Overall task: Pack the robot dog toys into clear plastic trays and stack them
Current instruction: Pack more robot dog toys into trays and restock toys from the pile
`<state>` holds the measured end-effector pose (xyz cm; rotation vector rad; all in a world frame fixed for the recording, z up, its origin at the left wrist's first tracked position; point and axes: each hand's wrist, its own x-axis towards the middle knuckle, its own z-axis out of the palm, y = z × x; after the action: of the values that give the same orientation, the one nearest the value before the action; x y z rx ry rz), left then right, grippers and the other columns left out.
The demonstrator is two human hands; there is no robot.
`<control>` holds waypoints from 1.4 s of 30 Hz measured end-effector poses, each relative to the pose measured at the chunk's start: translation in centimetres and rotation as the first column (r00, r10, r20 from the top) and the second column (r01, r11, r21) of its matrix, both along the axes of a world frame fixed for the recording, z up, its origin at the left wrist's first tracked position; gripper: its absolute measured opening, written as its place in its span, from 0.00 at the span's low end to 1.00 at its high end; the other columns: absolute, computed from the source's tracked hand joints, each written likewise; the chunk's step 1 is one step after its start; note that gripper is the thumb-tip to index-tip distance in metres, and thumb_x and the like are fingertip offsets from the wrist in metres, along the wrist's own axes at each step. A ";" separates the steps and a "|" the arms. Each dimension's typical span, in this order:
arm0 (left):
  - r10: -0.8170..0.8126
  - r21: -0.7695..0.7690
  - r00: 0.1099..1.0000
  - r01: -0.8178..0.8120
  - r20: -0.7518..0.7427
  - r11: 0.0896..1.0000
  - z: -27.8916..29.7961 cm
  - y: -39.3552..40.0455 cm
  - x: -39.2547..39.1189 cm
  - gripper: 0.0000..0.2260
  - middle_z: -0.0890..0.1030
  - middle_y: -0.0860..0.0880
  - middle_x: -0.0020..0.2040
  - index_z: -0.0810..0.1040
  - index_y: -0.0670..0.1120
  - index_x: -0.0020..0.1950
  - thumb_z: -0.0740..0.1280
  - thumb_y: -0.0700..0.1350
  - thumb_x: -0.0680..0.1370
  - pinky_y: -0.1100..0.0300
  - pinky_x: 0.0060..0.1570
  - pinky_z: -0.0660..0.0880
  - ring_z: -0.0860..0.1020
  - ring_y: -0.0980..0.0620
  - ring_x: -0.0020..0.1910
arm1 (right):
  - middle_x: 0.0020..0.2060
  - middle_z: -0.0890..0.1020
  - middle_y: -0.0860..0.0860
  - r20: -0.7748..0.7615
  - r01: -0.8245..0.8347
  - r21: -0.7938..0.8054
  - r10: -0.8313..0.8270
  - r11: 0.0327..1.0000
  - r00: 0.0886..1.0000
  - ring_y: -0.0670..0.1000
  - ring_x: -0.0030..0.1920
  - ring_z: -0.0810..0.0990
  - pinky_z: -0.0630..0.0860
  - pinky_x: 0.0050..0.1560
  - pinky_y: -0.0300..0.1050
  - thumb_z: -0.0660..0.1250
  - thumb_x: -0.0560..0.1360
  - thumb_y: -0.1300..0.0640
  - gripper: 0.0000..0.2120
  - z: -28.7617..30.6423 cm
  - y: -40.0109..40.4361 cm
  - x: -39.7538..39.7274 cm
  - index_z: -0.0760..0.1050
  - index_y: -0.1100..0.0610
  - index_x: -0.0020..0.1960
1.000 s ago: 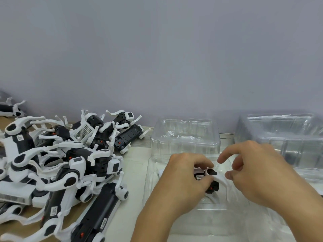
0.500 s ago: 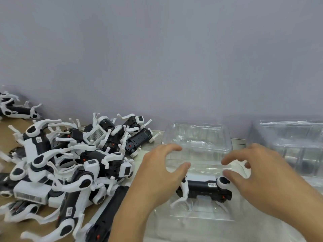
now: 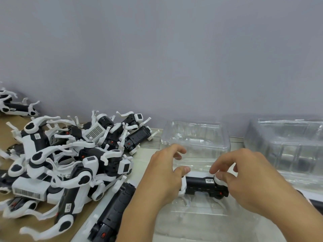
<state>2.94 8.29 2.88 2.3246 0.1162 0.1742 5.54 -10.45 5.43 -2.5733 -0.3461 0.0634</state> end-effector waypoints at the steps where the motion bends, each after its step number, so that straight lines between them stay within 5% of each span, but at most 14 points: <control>1: 0.006 -0.008 1.000 -0.006 0.006 1.000 0.0 -0.1 0.0 0.14 0.75 0.62 0.56 0.71 0.64 0.59 0.70 0.47 0.79 0.84 0.45 0.61 0.68 0.69 0.54 | 0.41 0.78 0.37 0.002 -0.001 0.008 0.001 1.000 1.000 0.39 0.44 0.74 0.70 0.39 0.39 0.71 0.76 0.53 0.09 0.0 0.0 0.0 0.79 0.40 0.39; 7: -0.028 0.010 1.000 0.028 -0.003 1.000 0.0 0.1 -0.2 0.14 0.74 0.64 0.57 0.72 0.65 0.58 0.70 0.49 0.79 0.78 0.47 0.64 0.67 0.72 0.55 | 0.38 0.74 0.36 -0.012 0.006 0.021 -0.006 1.000 1.000 0.38 0.41 0.75 0.64 0.33 0.31 0.72 0.76 0.52 0.10 0.0 -0.3 0.1 0.81 0.40 0.38; 12: -0.123 0.172 0.992 0.117 0.027 0.978 0.8 0.0 -0.6 0.13 0.66 0.73 0.55 0.73 0.63 0.65 0.65 0.54 0.81 0.83 0.57 0.52 0.58 0.75 0.57 | 0.39 0.75 0.37 -0.012 0.006 0.034 -0.006 0.999 1.000 0.37 0.42 0.74 0.63 0.33 0.30 0.71 0.75 0.52 0.09 -0.1 -0.4 0.2 0.81 0.40 0.38; 17: -0.244 0.132 0.966 0.253 -0.082 0.958 2.1 -1.1 -1.4 0.29 0.62 0.76 0.65 0.72 0.70 0.62 0.74 0.70 0.63 0.68 0.71 0.50 0.51 0.77 0.67 | 0.40 0.79 0.38 -0.006 -0.011 0.055 0.011 0.998 1.000 0.39 0.43 0.76 0.69 0.37 0.33 0.71 0.75 0.52 0.07 -0.4 -0.6 0.6 0.81 0.41 0.40; 19: -0.274 0.134 0.940 0.304 -0.204 0.943 2.3 -1.4 -1.7 0.35 0.54 0.71 0.75 0.70 0.74 0.62 0.78 0.70 0.57 0.55 0.77 0.38 0.42 0.74 0.71 | 0.38 0.79 0.39 0.008 -0.009 0.063 0.008 0.998 1.000 0.39 0.43 0.76 0.70 0.38 0.33 0.71 0.75 0.51 0.06 -0.5 -0.7 0.6 0.81 0.41 0.41; 23: -0.282 0.179 0.918 0.338 -0.278 0.924 2.5 -1.6 -1.9 0.40 0.44 0.69 0.78 0.66 0.74 0.63 0.81 0.66 0.56 0.49 0.75 0.29 0.33 0.67 0.75 | 0.38 0.78 0.39 0.011 -0.015 0.071 0.014 0.997 1.000 0.38 0.43 0.76 0.69 0.38 0.32 0.71 0.75 0.50 0.04 -0.6 -0.7 0.6 0.81 0.41 0.43; 27: -0.279 0.230 0.926 0.338 -0.254 0.913 2.4 -1.8 -1.9 0.38 0.50 0.65 0.77 0.66 0.73 0.64 0.80 0.67 0.57 0.49 0.75 0.30 0.38 0.68 0.74 | 0.38 0.80 0.39 0.013 -0.021 0.068 0.021 0.997 1.000 0.38 0.43 0.76 0.68 0.36 0.31 0.70 0.75 0.49 0.03 -0.6 -0.8 0.6 0.80 0.41 0.44; 31: -0.283 0.217 0.934 0.330 -0.220 0.919 2.4 -2.0 -2.0 0.37 0.55 0.65 0.71 0.68 0.71 0.65 0.79 0.67 0.59 0.51 0.76 0.37 0.36 0.84 0.56 | 0.39 0.80 0.39 0.019 -0.032 0.080 0.031 0.996 0.999 0.39 0.43 0.76 0.69 0.36 0.33 0.70 0.75 0.49 0.04 -0.5 -0.9 0.7 0.80 0.40 0.43; 34: -0.263 0.233 0.943 0.307 -0.201 0.923 2.6 -2.1 -2.1 0.37 0.57 0.65 0.67 0.69 0.70 0.66 0.79 0.67 0.59 0.50 0.74 0.48 0.29 0.85 0.48 | 0.37 0.80 0.37 0.051 -0.030 0.164 0.022 0.986 0.998 0.39 0.46 0.75 0.68 0.38 0.33 0.70 0.76 0.50 0.07 -0.4 -1.1 0.9 0.79 0.39 0.40; 37: -0.247 0.222 0.951 0.286 -0.185 0.932 3.6 -1.8 -2.6 0.36 0.56 0.69 0.64 0.68 0.72 0.64 0.78 0.67 0.59 0.56 0.66 0.54 0.32 0.86 0.49 | 0.40 0.78 0.28 0.150 -0.018 0.278 -0.025 0.960 0.988 0.38 0.46 0.75 0.66 0.38 0.30 0.70 0.75 0.51 0.08 0.1 -1.1 1.0 0.80 0.38 0.40; 42: -0.269 0.186 0.957 0.285 -0.106 0.940 5.4 -1.1 -3.5 0.36 0.56 0.75 0.62 0.66 0.77 0.60 0.77 0.69 0.56 0.61 0.63 0.57 0.39 0.84 0.57 | 0.46 0.79 0.36 0.235 -0.010 0.477 -0.116 0.879 0.965 0.34 0.49 0.74 0.68 0.45 0.31 0.70 0.73 0.50 0.08 1.0 -0.8 0.8 0.80 0.36 0.47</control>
<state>-0.53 7.23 8.28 2.5178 -0.1996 -0.0510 6.33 -11.24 6.41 -2.0955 -0.3360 -0.3410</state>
